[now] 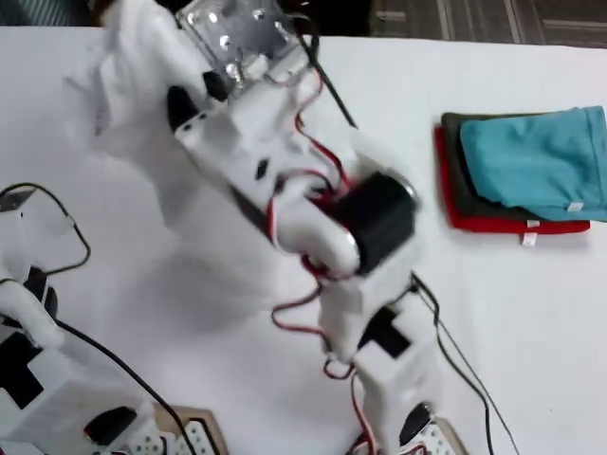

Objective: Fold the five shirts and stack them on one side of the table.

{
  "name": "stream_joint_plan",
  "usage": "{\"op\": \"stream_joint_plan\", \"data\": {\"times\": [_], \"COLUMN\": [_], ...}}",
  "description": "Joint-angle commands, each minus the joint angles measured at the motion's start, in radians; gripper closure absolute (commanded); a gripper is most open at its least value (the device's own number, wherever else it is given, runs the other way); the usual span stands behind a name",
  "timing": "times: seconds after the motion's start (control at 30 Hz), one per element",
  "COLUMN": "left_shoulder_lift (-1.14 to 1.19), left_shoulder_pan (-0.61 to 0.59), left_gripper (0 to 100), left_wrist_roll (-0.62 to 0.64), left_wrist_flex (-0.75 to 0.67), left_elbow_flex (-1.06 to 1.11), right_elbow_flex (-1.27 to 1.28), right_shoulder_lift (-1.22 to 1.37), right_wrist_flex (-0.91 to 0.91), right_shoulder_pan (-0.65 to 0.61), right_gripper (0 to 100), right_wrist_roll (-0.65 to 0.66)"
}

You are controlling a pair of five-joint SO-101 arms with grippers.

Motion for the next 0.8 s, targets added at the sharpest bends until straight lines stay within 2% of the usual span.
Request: {"op": "stream_joint_plan", "data": {"times": [0.0, 0.3, 0.57, 0.77], "left_shoulder_lift": [-0.044, -0.049, -0.051, -0.048], "left_shoulder_pan": [0.014, 0.009, 0.008, 0.012], "left_gripper": [97, 97, 97, 97], "left_wrist_roll": [0.009, 0.009, 0.002, 0.002], "left_wrist_flex": [0.017, 0.046, 0.074, 0.069], "left_elbow_flex": [-0.002, -0.002, -0.010, -0.010], "right_elbow_flex": [0.044, 0.359, 0.365, 0.365], "right_shoulder_lift": [-0.058, 0.139, 0.476, 0.552], "right_wrist_flex": [0.016, 0.012, -0.039, -0.079], "right_shoulder_pan": [-0.018, 0.038, 0.298, 0.456], "right_gripper": [97.7, 97.4, 97.4, 95.4], "right_wrist_roll": [-0.008, -0.002, -0.002, -0.002]}}
